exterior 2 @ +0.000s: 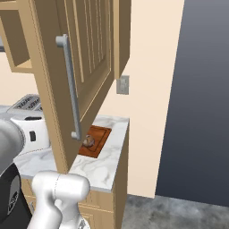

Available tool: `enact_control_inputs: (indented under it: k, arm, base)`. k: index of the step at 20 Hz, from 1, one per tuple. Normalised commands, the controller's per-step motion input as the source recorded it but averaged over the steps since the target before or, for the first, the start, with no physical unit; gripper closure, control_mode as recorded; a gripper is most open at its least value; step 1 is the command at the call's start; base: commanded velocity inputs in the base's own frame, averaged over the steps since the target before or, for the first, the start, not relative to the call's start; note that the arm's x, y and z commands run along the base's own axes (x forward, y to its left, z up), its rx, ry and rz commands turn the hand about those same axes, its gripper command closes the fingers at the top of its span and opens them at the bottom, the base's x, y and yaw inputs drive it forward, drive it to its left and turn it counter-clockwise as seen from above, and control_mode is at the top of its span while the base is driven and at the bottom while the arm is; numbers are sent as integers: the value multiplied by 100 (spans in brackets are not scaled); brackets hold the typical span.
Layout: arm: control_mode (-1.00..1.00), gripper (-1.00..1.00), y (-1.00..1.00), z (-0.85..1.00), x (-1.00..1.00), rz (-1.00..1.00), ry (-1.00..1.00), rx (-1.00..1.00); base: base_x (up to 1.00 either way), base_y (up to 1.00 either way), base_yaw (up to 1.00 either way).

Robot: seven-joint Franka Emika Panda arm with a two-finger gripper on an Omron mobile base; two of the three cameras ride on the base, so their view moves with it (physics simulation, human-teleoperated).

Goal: Pick the bread, place it on the cutting board, pick the jam, place it on the counter, and close the cabinet.

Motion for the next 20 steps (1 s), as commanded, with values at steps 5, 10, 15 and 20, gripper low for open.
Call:
enact_control_inputs:
  k: [5,10,15,20]
  arm:
    - [-100,-100,-20,-2,-16,0,-7,3]
    - [-100,-100,-29,0,-47,-2,-9,3]
    - [-100,-100,-30,0,-54,-5,-10,0]
    - [-100,-100,-38,0,-39,-6,-7,0]
  base:
    - [0,0,0]
    - [0,0,0]
    - [0,0,0]
    - [0,0,0]
